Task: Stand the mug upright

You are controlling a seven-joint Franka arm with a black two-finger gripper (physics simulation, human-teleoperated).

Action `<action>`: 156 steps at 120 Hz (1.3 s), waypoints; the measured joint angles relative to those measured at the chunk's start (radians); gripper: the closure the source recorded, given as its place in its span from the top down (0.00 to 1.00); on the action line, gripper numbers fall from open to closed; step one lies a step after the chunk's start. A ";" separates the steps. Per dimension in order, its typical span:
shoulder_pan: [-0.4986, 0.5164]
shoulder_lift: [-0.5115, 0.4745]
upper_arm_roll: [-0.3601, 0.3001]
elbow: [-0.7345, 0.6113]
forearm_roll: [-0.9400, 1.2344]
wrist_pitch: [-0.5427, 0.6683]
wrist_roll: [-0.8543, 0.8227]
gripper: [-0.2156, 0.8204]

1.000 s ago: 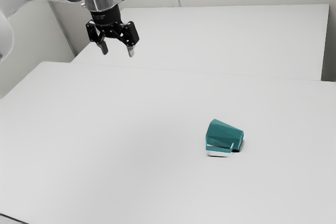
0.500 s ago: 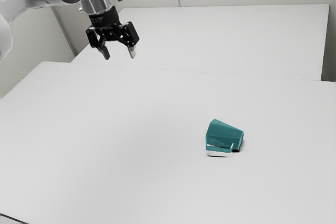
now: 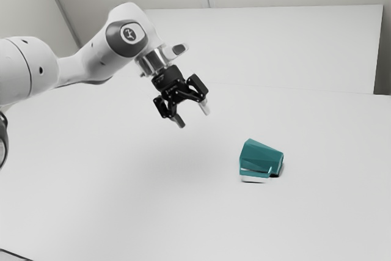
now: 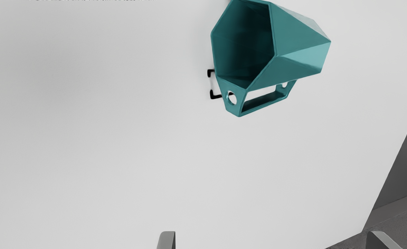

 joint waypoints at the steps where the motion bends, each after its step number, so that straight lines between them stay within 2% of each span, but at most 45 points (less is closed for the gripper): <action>1: 0.000 0.002 -0.001 -0.004 -0.006 0.006 0.006 0.79; 35: -0.008 0.115 -0.048 -0.058 -0.205 0.230 0.242 0.79; 60: -0.010 0.192 -0.069 -0.063 -0.293 0.313 0.388 0.79; 86: -0.023 0.247 -0.075 -0.050 -0.387 0.352 0.503 0.79; 142: -0.014 0.318 -0.115 -0.048 -0.562 0.331 0.673 0.79; 156: -0.008 0.328 -0.121 -0.047 -0.582 0.322 0.699 0.71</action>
